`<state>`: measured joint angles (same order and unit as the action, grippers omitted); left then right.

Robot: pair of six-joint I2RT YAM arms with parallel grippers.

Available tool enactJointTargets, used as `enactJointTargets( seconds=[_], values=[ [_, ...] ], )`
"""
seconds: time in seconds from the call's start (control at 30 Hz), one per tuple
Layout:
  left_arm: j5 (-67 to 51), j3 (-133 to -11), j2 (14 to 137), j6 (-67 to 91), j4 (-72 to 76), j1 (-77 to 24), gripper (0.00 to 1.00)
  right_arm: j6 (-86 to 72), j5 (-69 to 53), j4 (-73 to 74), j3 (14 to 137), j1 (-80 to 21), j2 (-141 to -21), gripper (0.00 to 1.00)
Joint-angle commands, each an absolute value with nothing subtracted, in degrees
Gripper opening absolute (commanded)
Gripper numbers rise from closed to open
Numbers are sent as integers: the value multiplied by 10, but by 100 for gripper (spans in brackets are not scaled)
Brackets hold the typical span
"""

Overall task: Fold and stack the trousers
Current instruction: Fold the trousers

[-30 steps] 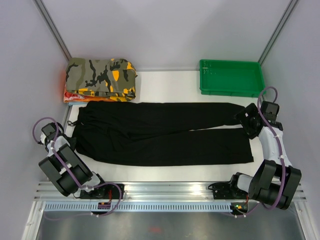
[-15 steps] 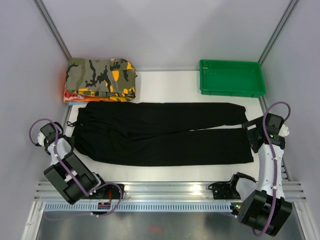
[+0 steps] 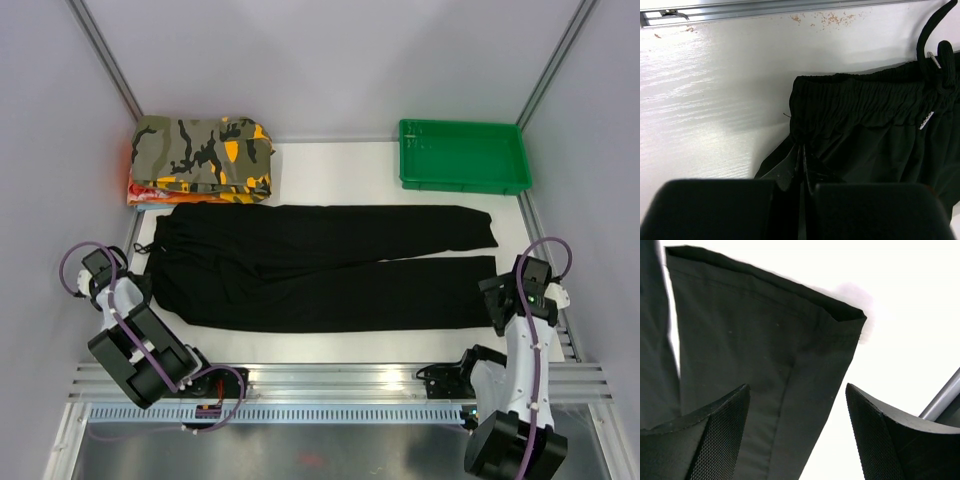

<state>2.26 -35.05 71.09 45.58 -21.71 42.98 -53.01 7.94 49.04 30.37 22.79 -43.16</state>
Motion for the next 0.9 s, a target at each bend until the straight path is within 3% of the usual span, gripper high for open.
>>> enactJointTargets(
  seconds=[0.0, 0.2, 0.5, 0.63, 0.87],
  values=[
    [3, -352, 702, 476, -209, 437, 2, -549, 97, 489, 287, 229, -449, 85],
    [-25, -357, 709, 475, -205, 457, 2, -542, 52, 450, 281, 229, -553, 87],
    [-46, -357, 723, 475, -198, 473, 2, -523, 69, 408, 264, 229, -647, 82],
    [-51, -359, 731, 474, -195, 477, 2, -528, 91, 396, 262, 229, -650, 76],
    [-58, -358, 736, 474, -190, 484, 2, -529, 106, 352, 252, 229, -639, 53]
  ],
)
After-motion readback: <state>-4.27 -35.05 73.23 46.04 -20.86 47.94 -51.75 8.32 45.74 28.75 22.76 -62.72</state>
